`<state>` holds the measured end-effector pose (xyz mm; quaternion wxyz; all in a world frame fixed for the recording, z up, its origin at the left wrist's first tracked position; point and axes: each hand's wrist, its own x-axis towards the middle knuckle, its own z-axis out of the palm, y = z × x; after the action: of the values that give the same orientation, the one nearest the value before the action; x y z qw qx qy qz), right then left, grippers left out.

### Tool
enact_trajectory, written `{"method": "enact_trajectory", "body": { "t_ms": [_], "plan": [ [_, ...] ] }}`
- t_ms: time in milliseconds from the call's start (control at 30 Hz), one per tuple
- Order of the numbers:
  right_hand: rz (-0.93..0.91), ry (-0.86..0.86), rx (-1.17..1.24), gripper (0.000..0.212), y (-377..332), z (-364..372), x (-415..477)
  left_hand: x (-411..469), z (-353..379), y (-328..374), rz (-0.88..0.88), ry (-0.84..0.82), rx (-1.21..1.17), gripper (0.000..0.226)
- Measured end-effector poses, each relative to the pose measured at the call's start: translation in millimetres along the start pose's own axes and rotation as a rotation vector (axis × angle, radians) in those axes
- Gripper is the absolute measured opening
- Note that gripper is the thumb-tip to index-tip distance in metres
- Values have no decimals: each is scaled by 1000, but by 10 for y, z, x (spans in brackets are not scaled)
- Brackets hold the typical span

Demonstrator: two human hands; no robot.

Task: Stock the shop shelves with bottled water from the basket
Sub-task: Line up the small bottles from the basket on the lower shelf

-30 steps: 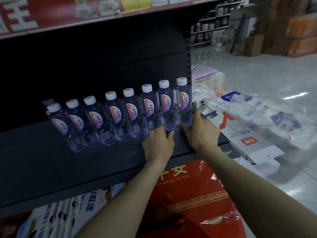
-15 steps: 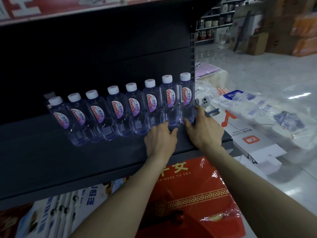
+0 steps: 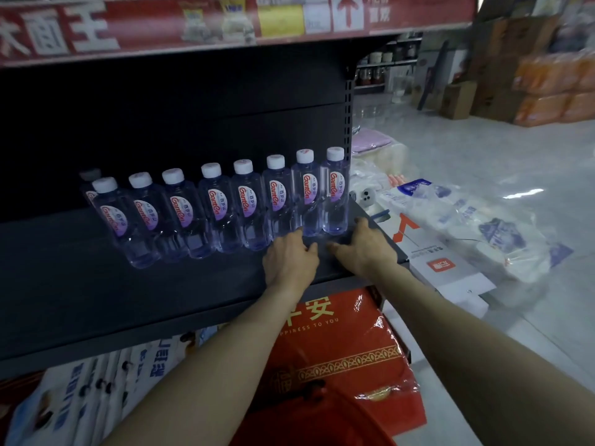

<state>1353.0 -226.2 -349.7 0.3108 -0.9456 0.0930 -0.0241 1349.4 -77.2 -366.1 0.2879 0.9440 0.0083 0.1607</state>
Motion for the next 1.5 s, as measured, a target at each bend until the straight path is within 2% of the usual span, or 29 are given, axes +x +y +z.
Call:
{"method": "enact_trajectory", "body": {
  "t_ms": [100, 167, 233, 400, 467, 567, 733, 933, 1133, 1267, 1367, 1500],
  "plan": [
    [12, -93, 128, 75, -33, -121, -287, -162, -173, 3, 42, -81, -104, 47],
    [-16, -83, 188, 66, -29, -153, -552, -322, -347, -49, 93, -120, -154, 59],
    [-69, -40, 182, 61, -34, -126, -854, -515, -537, -119, 109, -148, -180, 61],
    [-184, -40, 182, 42, -190, 71, -1643, -1240, -1066, -374, 65, -114, -197, 36],
    [-223, -116, 133, 41, -258, 209, -1962, -1612, -1250, -517, 36, -95, -192, 23],
    [-217, -300, 120, 40, -283, 413, -2327, -2098, -1387, -713, 15, -177, -184, 15],
    [-277, -580, -58, 55, -189, 896, -2921, -2802, -1429, -1233, -89, -362, -105, 23],
    [-241, -726, -127, 38, 41, 1249, -3263, -3236, -1417, -1643, -199, -575, 32, 27],
    [-107, -803, -202, 47, 225, 1429, -3225, -3233, -1346, -1735, -253, -823, 182, 41],
    [0, -837, -213, 38, 405, 1605, -3153, -3156, -1151, -1876, -296, -933, 279, 45],
    [79, -839, -180, 56, 642, 1799, -3099, -3145, -911, -2064, -305, -975, 358, 47],
    [344, -867, -55, 37, 1102, 2059, -3076, -3182, -544, -2349, -341, -1041, 383, 56]
  ]
}}
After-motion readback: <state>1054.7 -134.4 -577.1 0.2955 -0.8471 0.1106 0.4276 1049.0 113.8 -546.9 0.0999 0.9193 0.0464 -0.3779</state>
